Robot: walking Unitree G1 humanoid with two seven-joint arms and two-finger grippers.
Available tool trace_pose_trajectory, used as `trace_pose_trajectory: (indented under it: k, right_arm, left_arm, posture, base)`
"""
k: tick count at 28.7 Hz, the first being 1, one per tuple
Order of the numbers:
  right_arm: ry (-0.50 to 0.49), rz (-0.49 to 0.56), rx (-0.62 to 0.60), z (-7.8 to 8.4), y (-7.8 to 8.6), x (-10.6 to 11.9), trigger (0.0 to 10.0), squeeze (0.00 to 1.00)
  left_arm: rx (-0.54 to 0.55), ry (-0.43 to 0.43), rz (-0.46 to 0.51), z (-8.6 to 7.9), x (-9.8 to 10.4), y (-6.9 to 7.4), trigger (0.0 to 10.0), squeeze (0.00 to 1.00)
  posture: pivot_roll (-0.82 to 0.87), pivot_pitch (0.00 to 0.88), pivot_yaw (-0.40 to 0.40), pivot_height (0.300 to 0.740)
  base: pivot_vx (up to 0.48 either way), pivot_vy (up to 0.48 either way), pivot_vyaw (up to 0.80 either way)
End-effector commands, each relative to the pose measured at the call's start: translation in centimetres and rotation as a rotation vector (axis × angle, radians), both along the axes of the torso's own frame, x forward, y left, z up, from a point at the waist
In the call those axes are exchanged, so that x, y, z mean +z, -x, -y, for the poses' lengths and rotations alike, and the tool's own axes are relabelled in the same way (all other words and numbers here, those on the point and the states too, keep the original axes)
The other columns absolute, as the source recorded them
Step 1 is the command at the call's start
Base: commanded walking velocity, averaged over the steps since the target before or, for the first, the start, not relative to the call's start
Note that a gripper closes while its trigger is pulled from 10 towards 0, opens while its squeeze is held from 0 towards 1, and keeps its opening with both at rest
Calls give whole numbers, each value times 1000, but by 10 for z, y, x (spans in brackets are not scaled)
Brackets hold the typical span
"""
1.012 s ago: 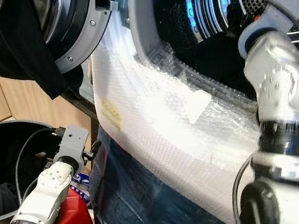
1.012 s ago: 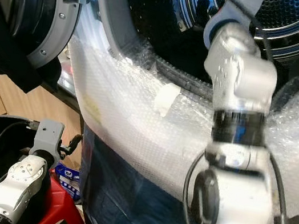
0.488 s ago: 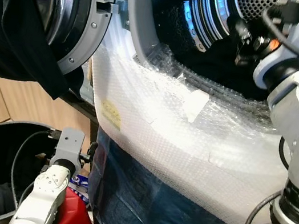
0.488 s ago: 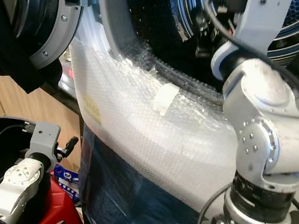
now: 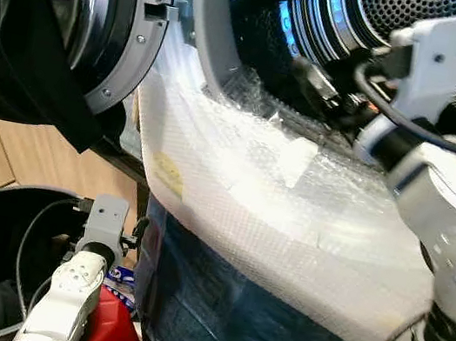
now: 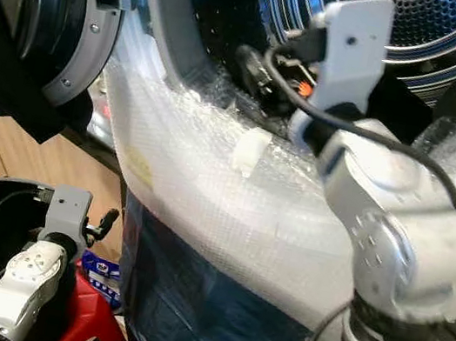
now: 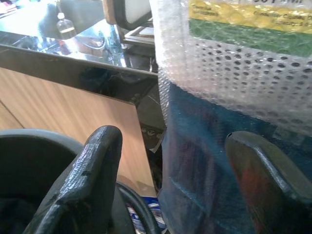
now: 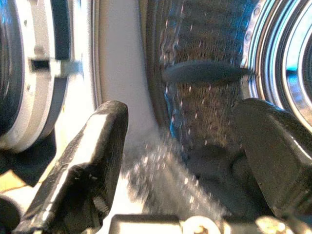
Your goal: Clothes washing
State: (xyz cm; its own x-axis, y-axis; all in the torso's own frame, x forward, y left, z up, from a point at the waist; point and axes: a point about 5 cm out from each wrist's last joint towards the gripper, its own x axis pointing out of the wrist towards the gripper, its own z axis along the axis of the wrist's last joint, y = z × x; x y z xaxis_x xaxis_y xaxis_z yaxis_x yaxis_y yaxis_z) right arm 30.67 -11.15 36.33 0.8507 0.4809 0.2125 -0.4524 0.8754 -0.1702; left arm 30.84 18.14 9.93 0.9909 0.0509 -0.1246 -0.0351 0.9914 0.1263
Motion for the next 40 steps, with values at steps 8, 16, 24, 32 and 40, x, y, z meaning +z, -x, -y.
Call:
trace_pose_trajectory:
  k: [8, 16, 24, 32, 40]
  right_arm:
    - [28, -174, -135, -7, -44, -6, 10000, 0]
    - [-100, -311, -169, -5, -71, 10, 10000, 0]
    - [-62, -429, -169, 10, -87, 7, 10000, 0]
    - [-87, -379, 47, 30, -71, 28, 10000, 0]
    - [68, -522, -31, 55, -75, -6, 10000, 0]
  left_arm:
    - [4, 6, 10, -1, 6, -4, 10000, 0]
    - [8, 10, 10, -1, 6, -3, 10000, 0]
    - [14, 9, 14, -2, 6, -3, 10000, 0]
    - [28, 13, 21, -4, 7, -2, 10000, 0]
    - [19, 7, 20, -5, 7, -3, 10000, 0]
  posture:
    - [-35, 0, -55, 740]
    - [-41, 0, -63, 740]
    - [-35, 0, -74, 740]
    - [-18, 0, -84, 740]
    - [-24, 0, -77, 740]
  base:
    - [0, 0, 0]
    - [0, 0, 0]
    - [0, 0, 0]
    - [0, 0, 0]
    - [0, 0, 0]
